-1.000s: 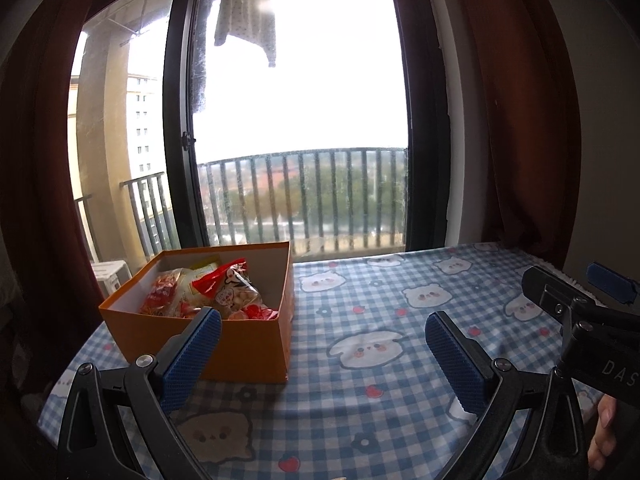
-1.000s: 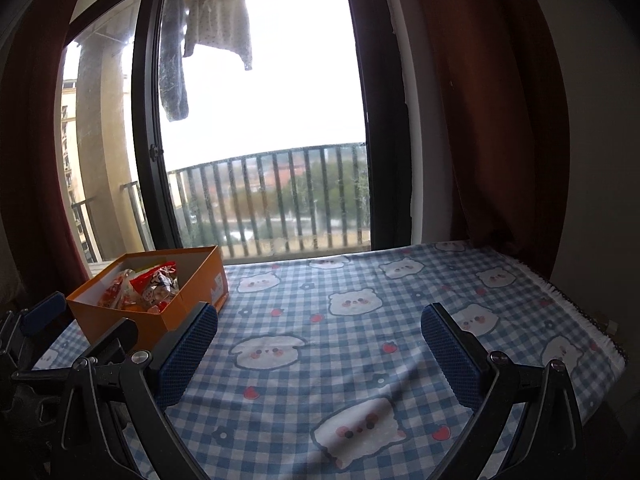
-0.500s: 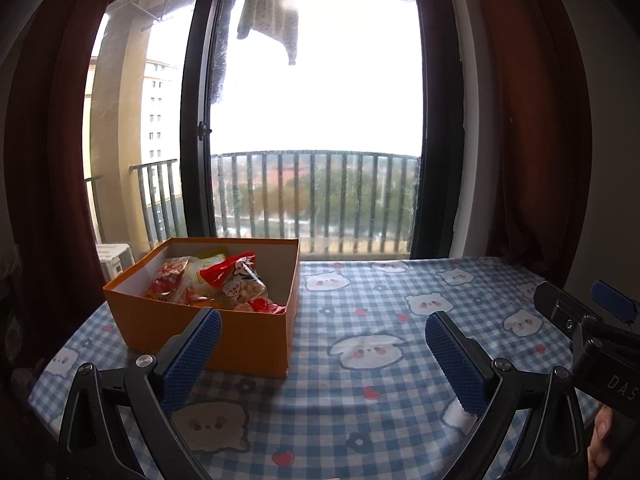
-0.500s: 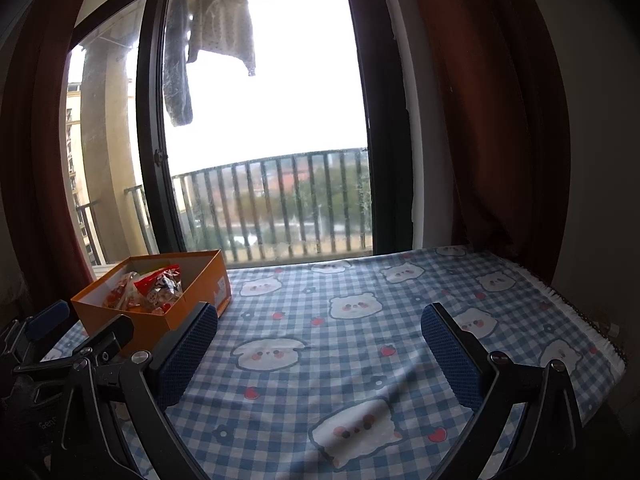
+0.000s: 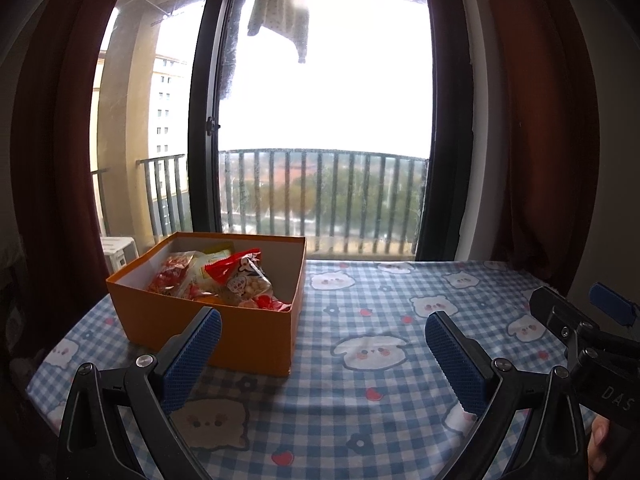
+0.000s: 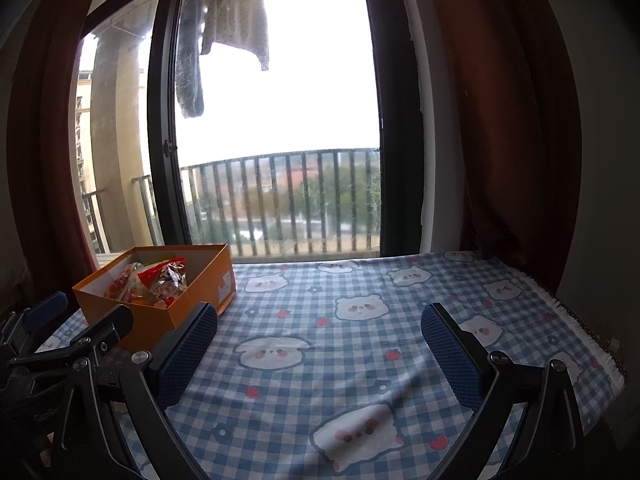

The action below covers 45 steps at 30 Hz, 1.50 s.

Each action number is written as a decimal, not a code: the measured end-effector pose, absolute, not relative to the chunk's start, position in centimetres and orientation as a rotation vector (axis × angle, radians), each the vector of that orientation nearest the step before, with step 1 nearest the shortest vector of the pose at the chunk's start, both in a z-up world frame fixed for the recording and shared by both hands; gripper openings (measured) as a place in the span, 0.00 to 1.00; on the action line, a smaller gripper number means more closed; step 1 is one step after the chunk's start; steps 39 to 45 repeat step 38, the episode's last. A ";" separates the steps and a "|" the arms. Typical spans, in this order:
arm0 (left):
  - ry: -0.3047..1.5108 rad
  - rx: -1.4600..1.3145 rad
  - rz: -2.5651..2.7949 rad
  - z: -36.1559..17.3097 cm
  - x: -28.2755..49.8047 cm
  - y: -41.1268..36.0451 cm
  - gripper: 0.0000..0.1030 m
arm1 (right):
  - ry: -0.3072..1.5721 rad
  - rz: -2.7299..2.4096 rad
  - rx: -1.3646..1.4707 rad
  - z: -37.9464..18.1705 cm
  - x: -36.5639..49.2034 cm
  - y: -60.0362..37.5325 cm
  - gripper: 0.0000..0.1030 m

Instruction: Organize snacks

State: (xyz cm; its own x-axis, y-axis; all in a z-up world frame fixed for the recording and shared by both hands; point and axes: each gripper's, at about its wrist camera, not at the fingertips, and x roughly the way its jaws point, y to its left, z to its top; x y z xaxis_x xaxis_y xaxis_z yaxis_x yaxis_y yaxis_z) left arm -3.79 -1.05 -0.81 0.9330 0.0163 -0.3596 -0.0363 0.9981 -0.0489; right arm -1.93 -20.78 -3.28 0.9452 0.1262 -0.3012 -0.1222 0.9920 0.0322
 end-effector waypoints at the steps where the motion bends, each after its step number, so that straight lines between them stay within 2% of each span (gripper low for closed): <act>1: 0.371 -0.057 0.025 -0.8 -3.7 -1.0 1.00 | 0.309 0.127 0.014 -3.3 -1.9 -20.8 1.00; 45: 0.404 -0.091 0.017 -1.2 -3.0 -1.0 0.99 | 0.321 0.118 0.011 -3.7 -1.3 -20.8 1.00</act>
